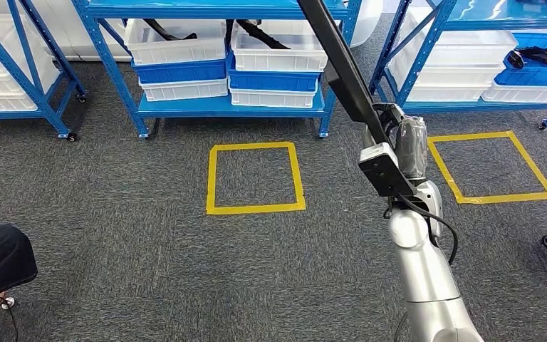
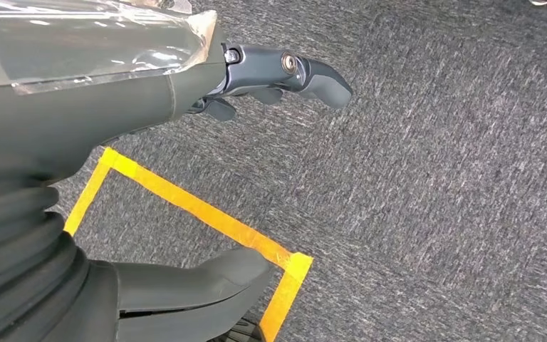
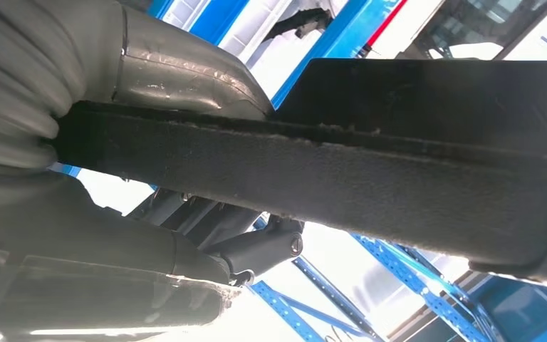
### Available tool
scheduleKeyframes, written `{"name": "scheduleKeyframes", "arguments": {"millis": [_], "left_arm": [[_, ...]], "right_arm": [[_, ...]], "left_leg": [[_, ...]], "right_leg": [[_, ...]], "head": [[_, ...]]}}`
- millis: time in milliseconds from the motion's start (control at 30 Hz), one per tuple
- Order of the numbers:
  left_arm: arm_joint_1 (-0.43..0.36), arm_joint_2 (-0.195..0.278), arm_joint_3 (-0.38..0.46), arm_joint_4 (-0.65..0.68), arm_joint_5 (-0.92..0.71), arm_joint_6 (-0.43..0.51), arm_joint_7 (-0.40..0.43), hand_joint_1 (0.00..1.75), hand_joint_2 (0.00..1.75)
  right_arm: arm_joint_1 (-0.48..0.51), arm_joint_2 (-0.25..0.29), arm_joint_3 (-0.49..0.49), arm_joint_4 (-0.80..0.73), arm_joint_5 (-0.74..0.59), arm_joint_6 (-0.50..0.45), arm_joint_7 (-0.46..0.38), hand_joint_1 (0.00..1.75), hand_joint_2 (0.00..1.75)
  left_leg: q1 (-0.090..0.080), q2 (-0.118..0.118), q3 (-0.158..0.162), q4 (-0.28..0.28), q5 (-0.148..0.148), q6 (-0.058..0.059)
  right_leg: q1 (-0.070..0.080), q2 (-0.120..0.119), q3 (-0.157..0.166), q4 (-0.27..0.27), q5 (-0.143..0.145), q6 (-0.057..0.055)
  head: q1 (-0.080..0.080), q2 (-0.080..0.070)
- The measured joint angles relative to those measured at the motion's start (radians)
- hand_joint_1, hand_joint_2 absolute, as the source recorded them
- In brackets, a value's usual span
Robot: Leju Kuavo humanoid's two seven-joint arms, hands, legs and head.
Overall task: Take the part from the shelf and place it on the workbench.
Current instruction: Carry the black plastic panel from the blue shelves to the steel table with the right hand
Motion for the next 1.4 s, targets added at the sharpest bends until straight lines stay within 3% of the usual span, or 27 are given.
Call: {"name": "scheduleKeyframes", "arguments": {"millis": [67, 100, 200, 233, 300, 367, 400, 433, 500, 533, 600, 633, 700, 767, 833, 900, 933, 967, 1000, 1067, 1133, 1200, 1233, 1300, 1367, 1400], "left_arm": [[0.000, 0.000, 0.003, 0.000, 0.004, 0.000, -0.002, 0.00, 1.75], [0.002, 0.000, 0.005, 0.000, 0.007, 0.000, -0.003, 0.00, 1.75], [0.007, 0.001, 0.012, 0.000, 0.014, 0.001, -0.010, 0.00, 1.75], [0.008, 0.001, 0.014, 0.000, 0.017, 0.001, -0.011, 0.00, 1.75], [0.008, 0.001, 0.019, 0.000, 0.019, 0.001, -0.014, 0.00, 1.75], [0.009, 0.001, 0.023, 0.000, 0.020, 0.001, -0.014, 0.00, 1.75], [0.010, 0.001, 0.025, 0.000, 0.020, 0.001, -0.014, 0.00, 1.75], [0.011, 0.001, 0.026, 0.000, 0.020, 0.001, -0.014, 0.00, 1.75], [0.013, 0.001, 0.029, 0.000, 0.020, 0.001, -0.014, 0.00, 1.75], [0.013, 0.002, 0.029, 0.000, 0.020, 0.001, -0.014, 0.00, 1.75], [0.015, 0.003, 0.030, 0.000, 0.020, 0.001, -0.014, 0.00, 1.75], [0.015, 0.003, 0.030, 0.000, 0.020, 0.001, -0.014, 0.00, 1.75], [0.014, 0.002, 0.031, 0.000, 0.020, 0.001, -0.014, 0.00, 1.75], [0.012, 0.002, 0.031, 0.000, 0.020, 0.001, -0.015, 0.00, 1.75], [0.013, 0.002, 0.032, 0.000, 0.021, 0.001, -0.015, 0.00, 1.75], [0.015, 0.003, 0.032, 0.000, 0.024, 0.001, -0.015, 0.00, 1.75], [0.015, 0.004, 0.032, 0.000, 0.026, 0.001, -0.015, 0.00, 1.75], [0.015, 0.004, 0.033, 0.000, 0.027, 0.001, -0.015, 0.00, 1.75], [0.015, 0.004, 0.033, 0.000, 0.028, 0.001, -0.015, 0.00, 1.75], [0.015, 0.005, 0.036, 0.000, 0.031, 0.002, -0.015, 0.00, 1.75], [0.016, 0.006, 0.040, 0.000, 0.035, 0.002, -0.016, 0.00, 1.75], [0.016, 0.006, 0.044, 0.000, 0.038, 0.003, -0.019, 0.00, 1.75], [0.015, 0.007, 0.046, 0.000, 0.038, 0.003, -0.021, 0.00, 1.75], [0.017, 0.008, 0.048, -0.001, 0.040, 0.003, -0.024, 0.00, 1.75], [0.022, 0.010, 0.052, -0.001, 0.043, 0.003, -0.026, 0.00, 1.75], [0.025, 0.011, 0.055, 0.000, 0.046, 0.003, -0.027, 0.00, 1.75]], "right_arm": [[-0.004, 0.000, 0.000, 0.000, -0.013, 0.007, -0.001, 1.75, 1.75], [-0.006, 0.001, -0.001, 0.000, -0.023, 0.011, -0.003, 1.75, 1.75], [-0.009, 0.002, -0.006, 0.002, -0.059, 0.020, -0.012, 1.75, 1.75], [-0.011, 0.003, -0.009, 0.003, -0.070, 0.021, -0.016, 1.75, 1.75], [-0.014, 0.005, -0.017, 0.005, -0.090, 0.021, -0.025, 1.75, 1.75], [-0.013, 0.006, -0.025, 0.009, -0.107, 0.021, -0.032, 1.75, 1.75], [-0.012, 0.006, -0.028, 0.012, -0.111, 0.021, -0.034, 1.75, 1.75], [-0.011, 0.007, -0.031, 0.014, -0.115, 0.021, -0.035, 1.75, 1.75], [-0.011, 0.008, -0.036, 0.016, -0.116, 0.021, -0.036, 1.75, 1.75], [-0.011, 0.010, -0.038, 0.016, -0.117, 0.021, -0.037, 1.75, 1.75], [-0.016, 0.013, -0.041, 0.017, -0.117, 0.021, -0.037, 1.75, 1.75], [-0.017, 0.013, -0.042, 0.017, -0.117, 0.021, -0.038, 1.75, 1.75], [-0.015, 0.012, -0.044, 0.018, -0.119, 0.021, -0.039, 1.75, 1.75], [-0.014, 0.010, -0.047, 0.018, -0.127, 0.021, -0.041, 1.75, 1.75], [-0.015, 0.009, -0.050, 0.018, -0.140, 0.021, -0.045, 1.75, 1.75], [-0.008, 0.009, -0.054, 0.018, -0.153, 0.021, -0.051, 1.75, 1.75], [-0.004, 0.009, -0.057, 0.018, -0.160, 0.021, -0.053, 1.75, 1.75], [-0.001, 0.009, -0.061, 0.018, -0.165, 0.022, -0.055, 1.75, 1.75], [-0.001, 0.008, -0.065, 0.018, -0.172, 0.022, -0.057, 1.75, 1.75], [-0.005, 0.008, -0.072, 0.017, -0.189, 0.022, -0.062, 1.75, 1.75], [-0.005, 0.008, -0.078, 0.016, -0.206, 0.022, -0.068, 1.75, 1.75], [0.003, 0.006, -0.090, 0.014, -0.221, 0.019, -0.072, 1.75, 1.75], [0.009, 0.004, -0.098, 0.011, -0.229, 0.017, -0.074, 1.75, 1.75], [0.015, 0.004, -0.110, 0.003, -0.240, 0.014, -0.076, 1.75, 1.75], [0.018, 0.005, -0.118, -0.002, -0.250, 0.012, -0.079, 1.75, 1.75], [0.021, 0.006, -0.121, -0.003, -0.255, 0.012, -0.080, 1.75, 1.75]], "left_leg": [[-0.005, 0.001, -0.003, 0.006, 0.001, -0.007], [-0.008, 0.003, -0.005, 0.008, 0.002, -0.012], [-0.007, 0.011, -0.012, 0.009, 0.005, -0.029], [-0.006, 0.011, -0.018, 0.022, -0.007, -0.035], [-0.002, 0.005, -0.054, 0.107, -0.067, -0.044], [0.000, 0.002, -0.107, 0.240, -0.133, -0.049], [0.000, 0.001, -0.123, 0.282, -0.145, -0.051], [0.000, -0.001, -0.121, 0.287, -0.137, -0.050], [0.002, -0.017, -0.065, 0.187, -0.077, -0.046], [0.005, -0.042, -0.029, 0.122, -0.051, -0.042], [0.009, -0.080, 0.014, 0.034, -0.029, -0.037], [0.008, -0.085, 0.017, 0.025, -0.034, -0.035], [0.006, -0.059, 0.017, 0.014, -0.030, -0.027], [0.008, -0.031, 0.020, 0.000, -0.022, -0.012], [0.006, -0.004, 0.021, -0.006, -0.018, -0.004], [0.003, 0.025, 0.019, -0.006, -0.018, -0.002], [0.003, 0.039, 0.019, -0.006, -0.018, -0.002], [0.003, 0.052, 0.019, -0.006, -0.018, -0.003], [0.003, 0.064, 0.020, -0.006, -0.018, -0.003], [-0.002, 0.087, 0.022, -0.005, -0.020, -0.007], [-0.009, 0.106, 0.024, -0.003, -0.021, -0.015], [-0.009, 0.126, 0.025, -0.004, -0.020, -0.023], [-0.007, 0.122, 0.023, 0.000, -0.025, -0.028], [-0.001, 0.073, 0.001, 0.051, -0.067, -0.038], [0.002, 0.015, -0.050, 0.175, -0.138, -0.043], [0.002, 0.004, -0.076, 0.238, -0.164, -0.045]], "right_leg": [[0.001, -0.005, 0.062, -0.131, 0.044, 0.001], [0.002, -0.006, 0.074, -0.161, 0.052, -0.005], [0.000, 0.007, 0.071, -0.166, 0.062, -0.029], [-0.003, 0.012, 0.070, -0.167, 0.068, -0.038], [-0.009, 0.021, 0.067, -0.169, 0.075, -0.050], [-0.007, 0.031, 0.062, -0.169, 0.079, -0.056], [-0.006, 0.039, 0.060, -0.168, 0.080, -0.057], [-0.006, 0.048, 0.059, -0.168, 0.081, -0.057], [-0.006, 0.069, 0.060, -0.165, 0.081, -0.056], [-0.005, 0.079, 0.058, -0.163, 0.081, -0.055], [-0.003, 0.100, 0.047, -0.159, 0.084, -0.046], [-0.004, 0.111, 0.039, -0.158, 0.088, -0.039], [-0.007, 0.128, 0.024, -0.161, 0.095, -0.022], [-0.001, 0.092, 0.000, -0.127, 0.077, -0.017], [0.003, 0.036, -0.055, -0.013, 0.027, -0.021], [0.002, 0.017, -0.108, 0.104, -0.013, -0.020], [0.002, 0.014, -0.113, 0.120, -0.014, -0.014], [0.001, 0.009, -0.096, 0.091, 0.000, -0.007], [0.001, -0.002, -0.060, 0.026, 0.024, 0.001], [0.006, -0.049, 0.022, -0.119, 0.068, 0.006], [0.013, -0.071, 0.053, -0.179, 0.086, -0.006], [0.014, -0.049, 0.047, -0.179, 0.093, -0.019], [0.009, -0.038, 0.046, -0.181, 0.097, -0.026], [-0.002, -0.016, 0.044, -0.184, 0.105, -0.041], [-0.005, 0.007, 0.041, -0.184, 0.109, -0.050], [-0.004, 0.021, 0.040, -0.184, 0.110, -0.052]], "head": [[0.000, 0.000], [-0.001, 0.000], [-0.001, 0.000], [-0.001, 0.000], [-0.002, 0.000], [-0.002, 0.000], [-0.002, 0.000], [-0.002, 0.000], [-0.002, 0.000], [-0.002, 0.000], [0.000, 0.000], [0.002, 0.000], [0.003, 0.000], [0.009, 0.000], [0.017, 0.000], [0.019, 0.000], [0.019, 0.000], [0.019, 0.000], [0.020, 0.000], [0.020, 0.000], [0.018, 0.000], [0.017, 0.000], [0.017, 0.000], [0.016, 0.000], [0.015, 0.000], [0.014, 0.000]]}}
